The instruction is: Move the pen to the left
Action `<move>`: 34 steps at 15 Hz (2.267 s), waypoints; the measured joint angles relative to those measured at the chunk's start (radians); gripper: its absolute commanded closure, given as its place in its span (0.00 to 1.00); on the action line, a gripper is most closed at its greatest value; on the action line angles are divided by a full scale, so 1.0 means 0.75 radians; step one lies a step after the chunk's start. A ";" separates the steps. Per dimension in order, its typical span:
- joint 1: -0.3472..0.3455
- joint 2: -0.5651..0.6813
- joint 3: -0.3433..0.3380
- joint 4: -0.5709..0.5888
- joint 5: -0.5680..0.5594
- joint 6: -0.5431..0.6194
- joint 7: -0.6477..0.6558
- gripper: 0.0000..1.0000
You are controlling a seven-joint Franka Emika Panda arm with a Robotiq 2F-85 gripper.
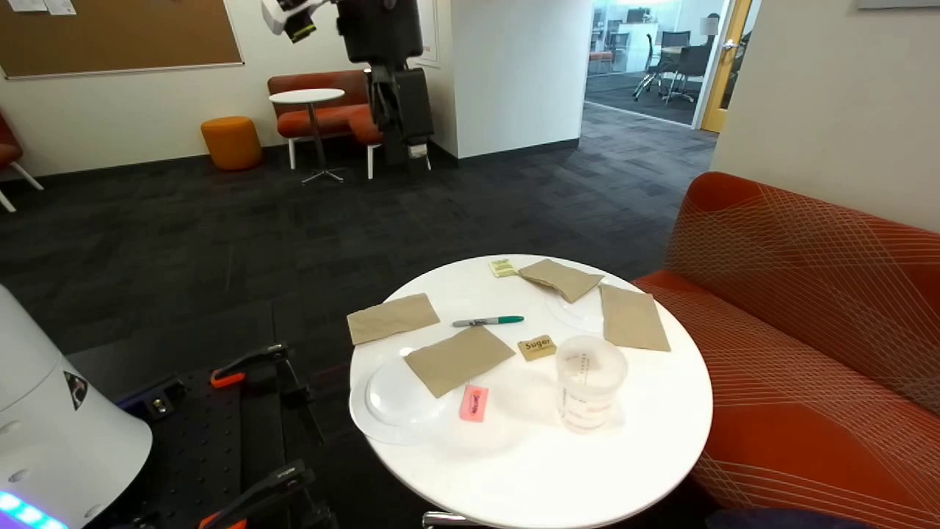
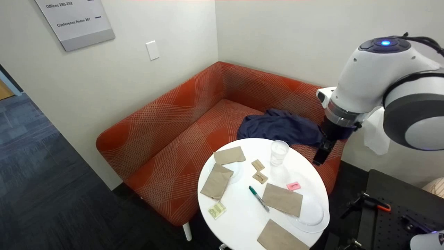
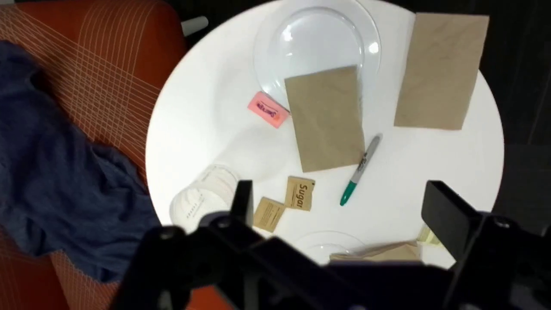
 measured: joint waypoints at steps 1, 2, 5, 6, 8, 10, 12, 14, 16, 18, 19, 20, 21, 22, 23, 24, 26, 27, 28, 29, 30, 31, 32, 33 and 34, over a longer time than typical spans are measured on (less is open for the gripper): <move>0.008 0.029 0.024 0.011 0.005 0.045 0.047 0.00; 0.014 0.063 0.047 0.025 0.009 0.089 0.095 0.00; 0.022 0.187 0.103 0.083 0.009 0.206 0.265 0.00; 0.022 0.232 0.115 0.104 0.004 0.234 0.320 0.00; 0.022 0.325 0.124 0.148 -0.001 0.288 0.410 0.00; 0.021 0.425 0.118 0.191 -0.003 0.345 0.466 0.00; 0.021 0.523 0.104 0.230 -0.006 0.391 0.496 0.00; 0.025 0.621 0.084 0.267 -0.008 0.425 0.501 0.00; 0.039 0.715 0.059 0.301 -0.008 0.455 0.501 0.00; 0.063 0.795 0.038 0.330 -0.008 0.484 0.501 0.00; 0.076 0.831 0.028 0.343 -0.007 0.500 0.501 0.00; 0.090 0.863 0.018 0.353 -0.007 0.519 0.501 0.00; 0.104 0.891 0.007 0.359 -0.006 0.538 0.501 0.00; 0.116 0.915 -0.002 0.363 -0.005 0.559 0.501 0.00; 0.129 0.936 -0.015 0.364 -0.005 0.580 0.501 0.00; 0.144 0.955 -0.030 0.364 -0.005 0.598 0.501 0.00; 0.170 0.992 -0.056 0.364 -0.005 0.635 0.501 0.00; 0.182 1.011 -0.068 0.364 -0.005 0.653 0.501 0.00; 0.192 1.030 -0.077 0.365 -0.003 0.671 0.501 0.00; 0.201 1.050 -0.087 0.367 0.001 0.687 0.501 0.00; 0.210 1.069 -0.096 0.371 0.005 0.704 0.501 0.00; 0.217 1.087 -0.103 0.375 0.007 0.719 0.501 0.00; 0.220 1.105 -0.108 0.382 0.011 0.730 0.501 0.00; 0.225 1.122 -0.114 0.390 0.014 0.737 0.501 0.00; 0.231 1.138 -0.121 0.401 0.016 0.744 0.501 0.00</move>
